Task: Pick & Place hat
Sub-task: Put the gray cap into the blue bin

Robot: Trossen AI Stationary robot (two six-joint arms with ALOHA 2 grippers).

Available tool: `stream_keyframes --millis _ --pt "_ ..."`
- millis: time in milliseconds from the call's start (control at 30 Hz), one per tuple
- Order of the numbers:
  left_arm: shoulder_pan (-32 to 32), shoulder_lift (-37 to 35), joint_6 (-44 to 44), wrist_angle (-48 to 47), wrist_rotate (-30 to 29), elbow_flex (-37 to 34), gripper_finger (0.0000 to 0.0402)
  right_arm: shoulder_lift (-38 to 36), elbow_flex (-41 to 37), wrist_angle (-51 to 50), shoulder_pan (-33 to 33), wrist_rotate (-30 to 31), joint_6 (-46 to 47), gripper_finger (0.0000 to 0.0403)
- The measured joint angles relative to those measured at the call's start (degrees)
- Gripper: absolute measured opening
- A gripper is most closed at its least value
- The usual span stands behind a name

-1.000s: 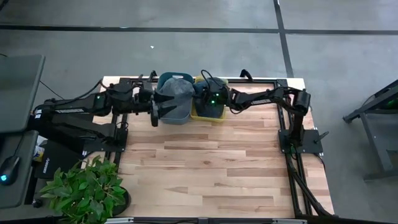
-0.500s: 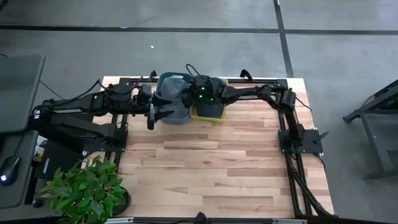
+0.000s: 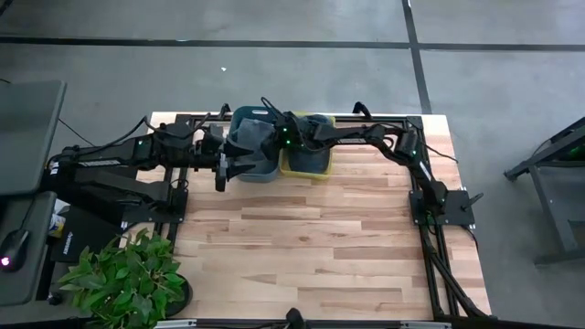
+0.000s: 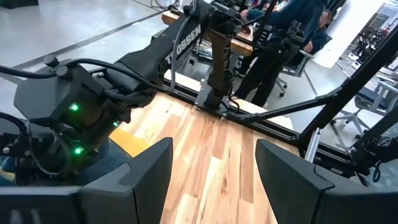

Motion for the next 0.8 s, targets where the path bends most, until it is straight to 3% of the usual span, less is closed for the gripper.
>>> stream_keyframes --millis 367,600,800 --pt "0.0 0.0 0.04 0.05 -0.07 0.0 0.0227 -5.27 -0.17 -3.69 -0.28 -1.45 -2.27 0.0" --pt "0.0 0.0 -0.17 0.31 -0.15 0.0 0.0227 -8.09 -0.2 -7.62 -0.28 0.9 -3.86 0.0" --pt "0.0 0.0 -0.09 -0.46 -0.9 0.0 0.0227 -12.57 -0.2 -15.18 0.01 1.05 -6.87 0.0"
